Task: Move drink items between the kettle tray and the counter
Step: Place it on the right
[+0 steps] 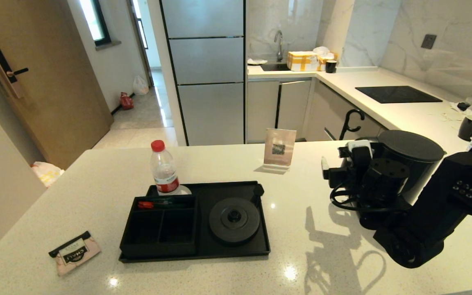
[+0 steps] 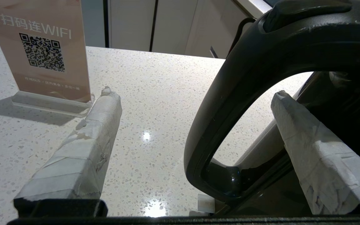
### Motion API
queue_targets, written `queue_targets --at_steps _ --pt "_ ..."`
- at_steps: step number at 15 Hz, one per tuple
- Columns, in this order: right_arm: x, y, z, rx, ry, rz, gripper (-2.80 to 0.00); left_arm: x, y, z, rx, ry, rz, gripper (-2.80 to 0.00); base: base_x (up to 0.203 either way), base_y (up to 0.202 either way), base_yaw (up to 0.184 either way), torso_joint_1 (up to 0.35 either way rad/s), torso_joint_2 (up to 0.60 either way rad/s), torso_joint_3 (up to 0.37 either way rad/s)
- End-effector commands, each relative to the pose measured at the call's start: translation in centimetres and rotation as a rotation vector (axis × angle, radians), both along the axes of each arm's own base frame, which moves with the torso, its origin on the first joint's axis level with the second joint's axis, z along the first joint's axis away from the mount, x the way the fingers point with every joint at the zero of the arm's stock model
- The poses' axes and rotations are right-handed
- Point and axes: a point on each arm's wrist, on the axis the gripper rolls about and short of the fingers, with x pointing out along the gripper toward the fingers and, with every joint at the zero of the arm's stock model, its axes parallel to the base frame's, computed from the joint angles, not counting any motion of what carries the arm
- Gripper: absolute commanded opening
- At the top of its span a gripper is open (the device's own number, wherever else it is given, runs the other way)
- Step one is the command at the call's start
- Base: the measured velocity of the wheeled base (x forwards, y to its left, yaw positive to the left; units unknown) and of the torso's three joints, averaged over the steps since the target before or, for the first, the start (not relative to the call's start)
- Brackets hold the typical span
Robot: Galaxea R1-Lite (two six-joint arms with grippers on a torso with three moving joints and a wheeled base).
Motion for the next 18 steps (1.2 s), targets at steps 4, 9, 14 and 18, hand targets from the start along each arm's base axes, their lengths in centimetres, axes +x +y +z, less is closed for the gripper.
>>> queue_targets --at_steps 4,9,14,18 --pt "-0.6 -0.2 0.5 0.015 -0.009 0.006 0.0 0.0 0.0 0.0 0.0 -0.001 0.0 -2.8 0.0 0.0 0.0 0.0 0.0 0.0" --pt "-1.4 -0.5 0.6 0.011 0.004 -0.004 0.0 0.0 0.0 0.0 0.0 -0.001 0.0 -2.8 0.0 0.0 0.0 0.0 0.0 0.0" --pt "-3.1 -0.2 1.5 0.024 0.003 0.02 0.0 0.0 0.0 0.0 0.0 -0.001 0.0 -2.8 0.0 0.0 0.0 0.0 0.0 0.0" --pt "-4.7 -0.4 2.5 0.027 -0.005 0.031 0.0 0.0 0.0 0.0 0.0 -0.001 0.0 -2.8 0.0 0.0 0.0 0.0 0.0 0.0"
